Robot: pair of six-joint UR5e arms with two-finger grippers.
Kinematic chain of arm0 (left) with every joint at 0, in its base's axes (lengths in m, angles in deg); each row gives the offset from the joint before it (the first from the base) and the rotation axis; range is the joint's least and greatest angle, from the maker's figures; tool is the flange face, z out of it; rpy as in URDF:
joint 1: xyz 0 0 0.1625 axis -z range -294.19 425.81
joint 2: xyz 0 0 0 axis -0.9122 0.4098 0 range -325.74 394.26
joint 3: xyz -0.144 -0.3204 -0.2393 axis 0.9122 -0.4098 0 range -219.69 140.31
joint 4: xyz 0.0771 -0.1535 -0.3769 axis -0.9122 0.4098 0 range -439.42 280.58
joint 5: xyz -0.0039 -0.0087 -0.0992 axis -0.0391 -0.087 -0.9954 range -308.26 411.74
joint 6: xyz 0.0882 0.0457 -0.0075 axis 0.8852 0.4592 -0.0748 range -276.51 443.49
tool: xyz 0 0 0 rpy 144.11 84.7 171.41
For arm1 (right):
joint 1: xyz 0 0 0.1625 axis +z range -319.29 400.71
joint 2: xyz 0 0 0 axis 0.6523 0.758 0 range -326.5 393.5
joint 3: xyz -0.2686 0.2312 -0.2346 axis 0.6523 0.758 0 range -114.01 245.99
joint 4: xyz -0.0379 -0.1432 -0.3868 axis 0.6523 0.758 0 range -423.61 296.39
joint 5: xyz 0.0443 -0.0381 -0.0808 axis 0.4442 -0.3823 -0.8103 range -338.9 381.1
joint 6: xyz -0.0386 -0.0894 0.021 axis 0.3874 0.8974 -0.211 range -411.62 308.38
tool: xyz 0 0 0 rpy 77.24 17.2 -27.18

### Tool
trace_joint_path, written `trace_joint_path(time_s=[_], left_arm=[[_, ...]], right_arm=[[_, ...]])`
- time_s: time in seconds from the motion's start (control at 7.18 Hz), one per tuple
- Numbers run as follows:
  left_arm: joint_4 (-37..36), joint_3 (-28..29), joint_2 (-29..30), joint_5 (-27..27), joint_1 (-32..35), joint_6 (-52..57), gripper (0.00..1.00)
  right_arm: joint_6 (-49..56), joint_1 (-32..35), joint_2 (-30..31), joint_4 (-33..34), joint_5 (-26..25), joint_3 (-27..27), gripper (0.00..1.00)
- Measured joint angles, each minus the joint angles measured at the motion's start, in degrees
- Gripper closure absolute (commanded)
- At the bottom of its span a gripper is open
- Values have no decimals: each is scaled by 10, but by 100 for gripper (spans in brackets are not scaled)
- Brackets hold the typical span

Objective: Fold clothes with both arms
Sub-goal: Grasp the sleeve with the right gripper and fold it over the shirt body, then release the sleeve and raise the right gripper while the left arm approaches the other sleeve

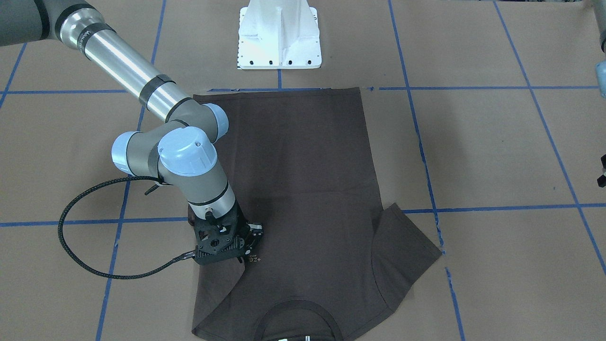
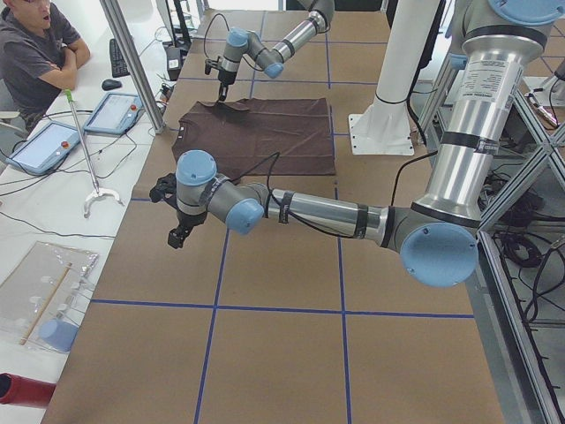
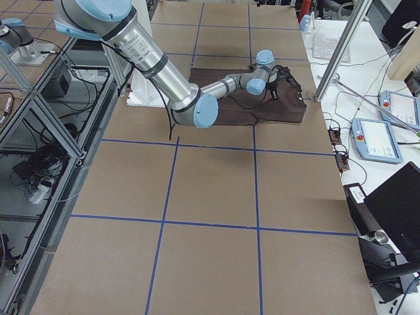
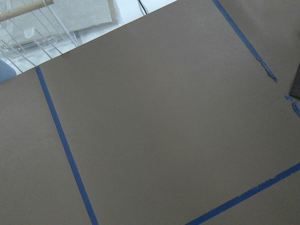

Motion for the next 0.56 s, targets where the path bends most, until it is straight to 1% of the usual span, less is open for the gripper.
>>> trace_joint_path(time_s=[0.28, 0.42, 0.56], left_arm=[[1, 3, 4, 1, -1, -8, 0], [8, 11, 14, 2, -1, -33, 0], [27, 23, 33, 11, -11, -88, 0]], right_arm=[[-12, 2, 0, 0, 8, 0, 0], [-31, 11, 0, 2, 40, -4, 0], [-48, 26, 4, 27, 88, -20, 0]])
